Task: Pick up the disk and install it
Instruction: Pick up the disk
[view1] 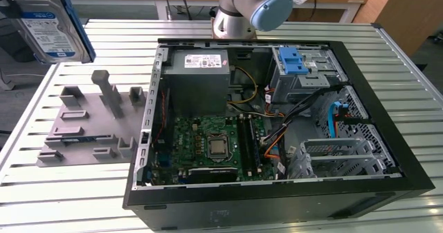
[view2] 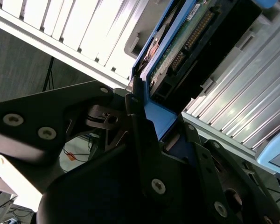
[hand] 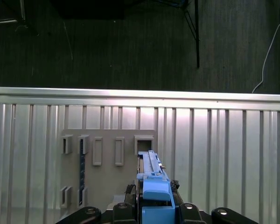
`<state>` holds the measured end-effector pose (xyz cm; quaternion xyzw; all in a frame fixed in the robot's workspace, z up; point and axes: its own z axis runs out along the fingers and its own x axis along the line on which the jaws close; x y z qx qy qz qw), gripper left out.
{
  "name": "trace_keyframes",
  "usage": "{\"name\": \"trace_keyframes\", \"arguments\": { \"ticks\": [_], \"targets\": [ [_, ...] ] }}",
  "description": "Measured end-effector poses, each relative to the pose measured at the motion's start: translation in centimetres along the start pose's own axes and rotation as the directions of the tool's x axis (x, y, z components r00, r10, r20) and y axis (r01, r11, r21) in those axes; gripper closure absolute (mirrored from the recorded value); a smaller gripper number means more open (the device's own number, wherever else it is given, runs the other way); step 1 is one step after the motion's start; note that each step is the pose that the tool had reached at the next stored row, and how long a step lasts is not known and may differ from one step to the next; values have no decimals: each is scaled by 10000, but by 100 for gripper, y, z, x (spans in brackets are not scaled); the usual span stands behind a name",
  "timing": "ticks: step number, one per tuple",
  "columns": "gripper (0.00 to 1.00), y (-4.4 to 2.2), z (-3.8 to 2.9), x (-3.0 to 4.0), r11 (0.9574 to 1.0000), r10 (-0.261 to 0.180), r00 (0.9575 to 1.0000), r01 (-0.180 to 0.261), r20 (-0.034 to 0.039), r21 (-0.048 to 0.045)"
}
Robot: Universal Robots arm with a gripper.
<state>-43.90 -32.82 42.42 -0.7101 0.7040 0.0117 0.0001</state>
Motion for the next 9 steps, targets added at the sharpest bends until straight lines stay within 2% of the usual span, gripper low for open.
{"name": "trace_keyframes", "arguments": {
  "ticks": [9],
  "targets": [
    [64, 1, -58, -1, 10000, 1, 10000, -1, 0, 0]
  ]
}}
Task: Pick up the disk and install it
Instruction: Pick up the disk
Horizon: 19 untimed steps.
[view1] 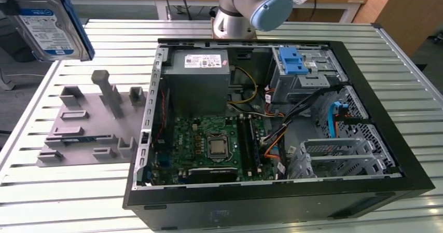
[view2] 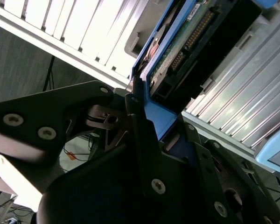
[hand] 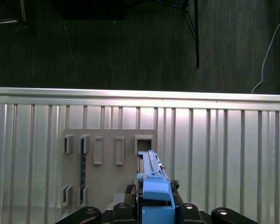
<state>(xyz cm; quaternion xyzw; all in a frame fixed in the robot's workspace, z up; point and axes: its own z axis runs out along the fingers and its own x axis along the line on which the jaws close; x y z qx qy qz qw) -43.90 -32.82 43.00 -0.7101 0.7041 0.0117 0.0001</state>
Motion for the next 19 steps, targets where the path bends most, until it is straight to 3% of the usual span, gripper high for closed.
{"name": "trace_keyframes", "arguments": {
  "ticks": [19],
  "targets": [
    [64, 2, -103, -2, 10000, 0, 10000, 0, 0, 0]
  ]
}}
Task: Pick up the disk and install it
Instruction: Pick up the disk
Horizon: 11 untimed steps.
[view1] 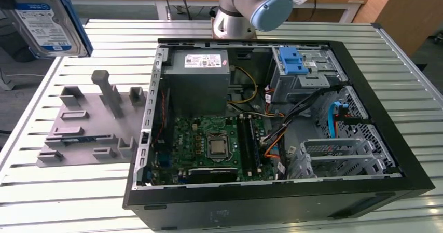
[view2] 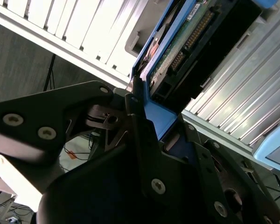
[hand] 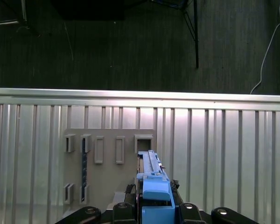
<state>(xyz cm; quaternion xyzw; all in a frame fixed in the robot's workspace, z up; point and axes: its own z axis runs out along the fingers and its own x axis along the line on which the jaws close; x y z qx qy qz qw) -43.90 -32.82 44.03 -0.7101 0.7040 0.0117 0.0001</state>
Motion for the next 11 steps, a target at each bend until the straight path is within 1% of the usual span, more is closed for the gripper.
{"name": "trace_keyframes", "arguments": {
  "ticks": [2, 4, 11],
  "targets": [
    [64, 0, -10, 0, 10000, 0, 10000, 0, 0, 0],
    [64, 1, -41, -1, 10000, 0, 10000, 0, 0, -1],
    [64, 1, -66, -1, 10000, 0, 10000, 0, 0, 0]
  ]
}}
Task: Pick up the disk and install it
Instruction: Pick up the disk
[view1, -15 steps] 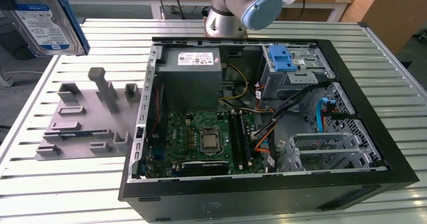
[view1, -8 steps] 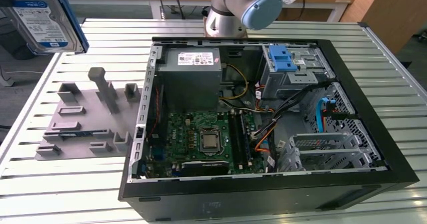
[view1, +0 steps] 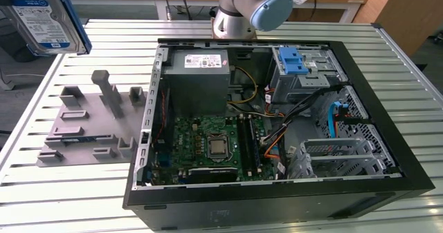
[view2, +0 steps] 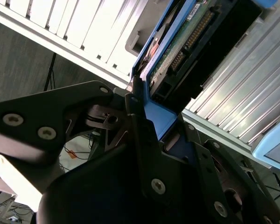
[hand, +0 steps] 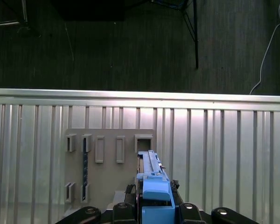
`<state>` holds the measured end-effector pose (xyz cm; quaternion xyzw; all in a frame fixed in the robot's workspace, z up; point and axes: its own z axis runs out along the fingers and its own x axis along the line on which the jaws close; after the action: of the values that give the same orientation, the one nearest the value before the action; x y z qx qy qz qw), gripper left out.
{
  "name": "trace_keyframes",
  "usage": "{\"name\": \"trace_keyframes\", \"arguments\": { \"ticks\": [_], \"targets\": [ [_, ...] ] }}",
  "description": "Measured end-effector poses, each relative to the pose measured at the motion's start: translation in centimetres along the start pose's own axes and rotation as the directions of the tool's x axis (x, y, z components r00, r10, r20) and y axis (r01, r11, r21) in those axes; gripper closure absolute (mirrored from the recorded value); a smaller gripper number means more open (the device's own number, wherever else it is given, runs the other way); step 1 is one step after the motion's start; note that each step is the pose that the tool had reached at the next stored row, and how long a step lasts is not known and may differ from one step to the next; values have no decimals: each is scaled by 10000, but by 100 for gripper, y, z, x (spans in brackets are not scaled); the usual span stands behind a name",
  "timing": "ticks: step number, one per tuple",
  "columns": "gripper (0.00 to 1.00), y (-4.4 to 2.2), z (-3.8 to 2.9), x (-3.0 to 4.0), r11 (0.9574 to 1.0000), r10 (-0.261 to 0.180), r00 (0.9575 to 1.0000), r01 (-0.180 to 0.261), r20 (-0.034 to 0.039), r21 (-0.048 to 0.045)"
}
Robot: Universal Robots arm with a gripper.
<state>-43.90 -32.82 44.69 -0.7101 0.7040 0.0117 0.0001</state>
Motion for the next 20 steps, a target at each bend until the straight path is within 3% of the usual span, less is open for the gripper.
{"name": "trace_keyframes", "arguments": {
  "ticks": [8, 20],
  "targets": [
    [64, 0, -24, 0, 10000, 0, 10000, 0, 0, 0],
    [64, 2, -149, -3, 10000, 0, 10000, 0, 0, 0]
  ]
}}
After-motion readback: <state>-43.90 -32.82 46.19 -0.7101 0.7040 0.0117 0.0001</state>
